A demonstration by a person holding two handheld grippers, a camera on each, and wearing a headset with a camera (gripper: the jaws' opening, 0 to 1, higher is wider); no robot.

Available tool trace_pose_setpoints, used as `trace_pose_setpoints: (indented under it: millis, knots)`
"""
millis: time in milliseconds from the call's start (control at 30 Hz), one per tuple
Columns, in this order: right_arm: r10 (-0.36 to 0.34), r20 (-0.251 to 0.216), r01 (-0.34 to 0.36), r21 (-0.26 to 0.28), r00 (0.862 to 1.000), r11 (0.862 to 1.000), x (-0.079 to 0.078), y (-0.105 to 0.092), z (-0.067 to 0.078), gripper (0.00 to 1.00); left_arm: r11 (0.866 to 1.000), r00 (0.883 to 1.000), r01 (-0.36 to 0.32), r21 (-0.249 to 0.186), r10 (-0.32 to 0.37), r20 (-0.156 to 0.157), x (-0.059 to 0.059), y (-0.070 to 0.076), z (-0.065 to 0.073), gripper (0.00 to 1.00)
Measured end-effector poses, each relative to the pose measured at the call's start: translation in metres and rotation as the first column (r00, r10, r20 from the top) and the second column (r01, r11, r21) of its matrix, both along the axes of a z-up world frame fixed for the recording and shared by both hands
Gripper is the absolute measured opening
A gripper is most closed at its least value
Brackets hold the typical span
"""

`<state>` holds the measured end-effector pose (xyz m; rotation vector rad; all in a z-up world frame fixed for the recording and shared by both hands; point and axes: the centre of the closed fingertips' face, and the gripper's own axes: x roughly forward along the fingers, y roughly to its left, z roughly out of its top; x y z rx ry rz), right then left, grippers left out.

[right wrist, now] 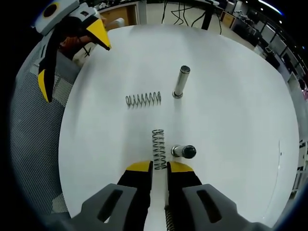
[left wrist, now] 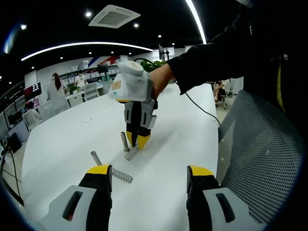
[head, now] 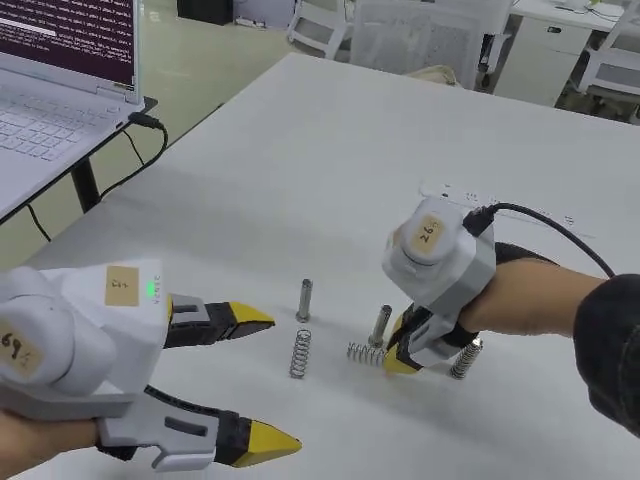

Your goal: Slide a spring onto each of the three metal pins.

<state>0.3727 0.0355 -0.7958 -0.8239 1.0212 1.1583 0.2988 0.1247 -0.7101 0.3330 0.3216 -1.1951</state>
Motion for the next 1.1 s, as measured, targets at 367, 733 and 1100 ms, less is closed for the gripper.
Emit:
trace_pose_setpoints:
  millis: [367,733,1100]
  knots:
    - [0.048,0.021,-0.047,-0.029,0.999,0.998,-0.009,0.001,-0.004,0.08,1.0,1.0,0.004,0.001,-0.004,0.002,0.0,0.0,0.0,0.58]
    - [0.066,0.001,-0.065,-0.031,0.998,0.997,-0.024,0.004,0.0,0.08,1.0,1.0,0.013,0.01,-0.012,-0.001,-0.001,-0.001,-0.002,0.57]
    - [0.076,-0.008,-0.076,0.002,0.997,0.997,-0.046,0.01,0.024,0.08,0.998,0.999,0.045,0.033,-0.045,0.006,-0.003,-0.005,-0.003,0.55]
